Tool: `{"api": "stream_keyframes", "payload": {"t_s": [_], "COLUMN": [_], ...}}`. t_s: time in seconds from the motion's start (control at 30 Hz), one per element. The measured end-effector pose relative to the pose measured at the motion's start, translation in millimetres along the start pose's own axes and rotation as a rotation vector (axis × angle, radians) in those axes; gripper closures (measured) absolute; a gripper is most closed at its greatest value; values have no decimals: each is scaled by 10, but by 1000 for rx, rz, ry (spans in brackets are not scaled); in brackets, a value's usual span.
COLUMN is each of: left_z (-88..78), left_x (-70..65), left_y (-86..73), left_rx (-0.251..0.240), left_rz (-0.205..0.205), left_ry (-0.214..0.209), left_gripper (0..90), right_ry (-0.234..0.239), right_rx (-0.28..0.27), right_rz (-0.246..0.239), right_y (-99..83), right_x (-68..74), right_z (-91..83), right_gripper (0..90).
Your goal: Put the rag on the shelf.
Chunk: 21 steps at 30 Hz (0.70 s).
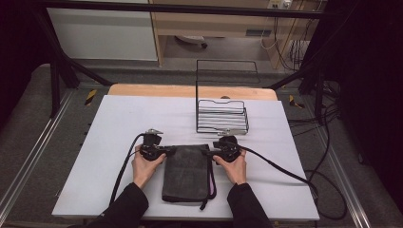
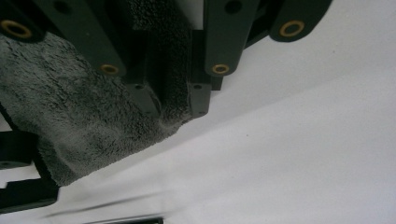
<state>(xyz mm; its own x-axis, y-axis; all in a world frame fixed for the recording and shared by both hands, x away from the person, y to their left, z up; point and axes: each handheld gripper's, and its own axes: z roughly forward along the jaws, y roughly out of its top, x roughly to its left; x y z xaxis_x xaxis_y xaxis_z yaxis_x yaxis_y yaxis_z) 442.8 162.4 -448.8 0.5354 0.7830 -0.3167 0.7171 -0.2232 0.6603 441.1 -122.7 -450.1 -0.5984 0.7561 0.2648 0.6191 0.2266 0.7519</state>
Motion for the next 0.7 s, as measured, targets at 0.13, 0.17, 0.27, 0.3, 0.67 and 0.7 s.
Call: {"api": "stream_keyframes", "payload": {"t_s": [0.13,0.17,0.27,0.3,0.67,0.7], "left_z": [4,6,8,8,3,1], "left_x": [10,5,-6,-7,8,12], "left_y": [-2,-3,-4,-5,-1,-1], "left_rx": [3,1,2,2,2,0], "left_rz": [12,18,31,34,39,36], "left_ry": [-4,-1,7,8,-5,-9], "left_gripper": [772,772,771,770,776,778], "right_ry": [-6,2,34,41,105,109], "right_rx": [20,25,38,43,108,111], "right_rz": [-4,1,10,12,104,110], "right_y": [-14,-14,-3,0,37,44], "right_x": [-36,-40,-53,-59,-85,-87], "right_z": [74,85,95,98,102,95], "right_gripper": [442,474,553,569,738,750]}}
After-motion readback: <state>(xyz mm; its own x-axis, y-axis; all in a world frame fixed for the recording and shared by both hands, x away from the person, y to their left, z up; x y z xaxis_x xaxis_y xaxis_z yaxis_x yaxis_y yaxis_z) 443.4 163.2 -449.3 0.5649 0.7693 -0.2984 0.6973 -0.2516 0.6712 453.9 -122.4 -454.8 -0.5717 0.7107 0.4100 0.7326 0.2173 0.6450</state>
